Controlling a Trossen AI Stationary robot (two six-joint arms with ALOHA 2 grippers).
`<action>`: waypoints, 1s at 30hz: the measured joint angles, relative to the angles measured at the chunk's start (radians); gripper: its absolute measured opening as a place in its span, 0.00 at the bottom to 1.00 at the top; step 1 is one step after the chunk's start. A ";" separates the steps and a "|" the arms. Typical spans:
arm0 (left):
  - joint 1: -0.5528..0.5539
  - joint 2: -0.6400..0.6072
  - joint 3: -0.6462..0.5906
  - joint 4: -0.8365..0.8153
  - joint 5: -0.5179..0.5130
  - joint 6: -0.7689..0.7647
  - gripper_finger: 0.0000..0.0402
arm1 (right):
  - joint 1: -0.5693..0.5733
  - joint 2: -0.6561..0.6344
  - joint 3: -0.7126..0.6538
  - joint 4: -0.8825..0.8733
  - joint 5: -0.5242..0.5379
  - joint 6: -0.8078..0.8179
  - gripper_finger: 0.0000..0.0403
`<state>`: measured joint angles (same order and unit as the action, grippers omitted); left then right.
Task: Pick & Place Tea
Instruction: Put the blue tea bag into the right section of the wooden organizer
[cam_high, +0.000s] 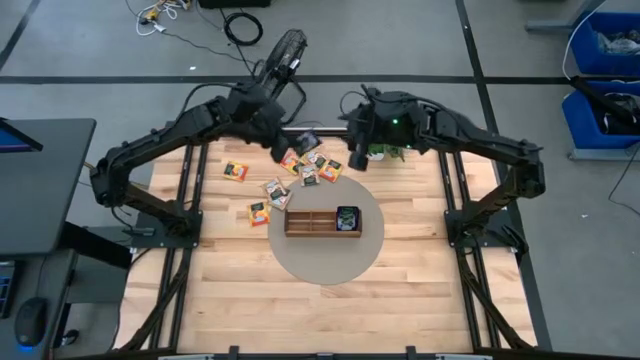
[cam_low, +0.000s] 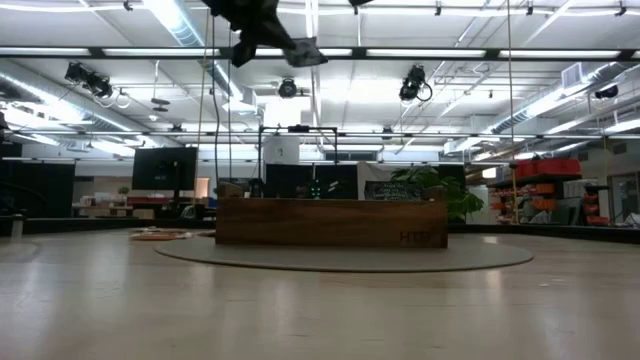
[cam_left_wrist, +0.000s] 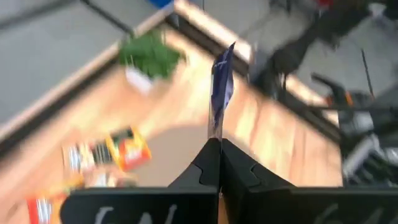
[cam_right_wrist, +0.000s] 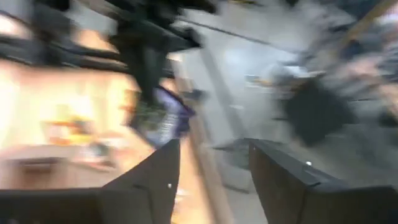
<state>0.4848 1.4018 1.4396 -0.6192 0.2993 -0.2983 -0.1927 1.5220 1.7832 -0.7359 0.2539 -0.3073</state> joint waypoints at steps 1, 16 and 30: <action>-0.003 -0.001 0.000 -0.034 0.015 0.010 0.00 | -0.004 -0.003 0.000 -0.018 -0.062 0.038 0.52; -0.206 -0.001 0.001 -0.262 -0.033 0.186 0.00 | -0.082 0.117 -0.001 -0.062 -0.617 0.249 0.55; -0.240 -0.001 0.001 -0.286 -0.176 0.228 0.00 | -0.026 0.275 -0.001 0.119 -0.645 0.308 0.54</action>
<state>0.2443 1.4006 1.4403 -0.9050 0.1230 -0.0701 -0.2188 1.7967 1.7821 -0.6164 -0.3915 0.0010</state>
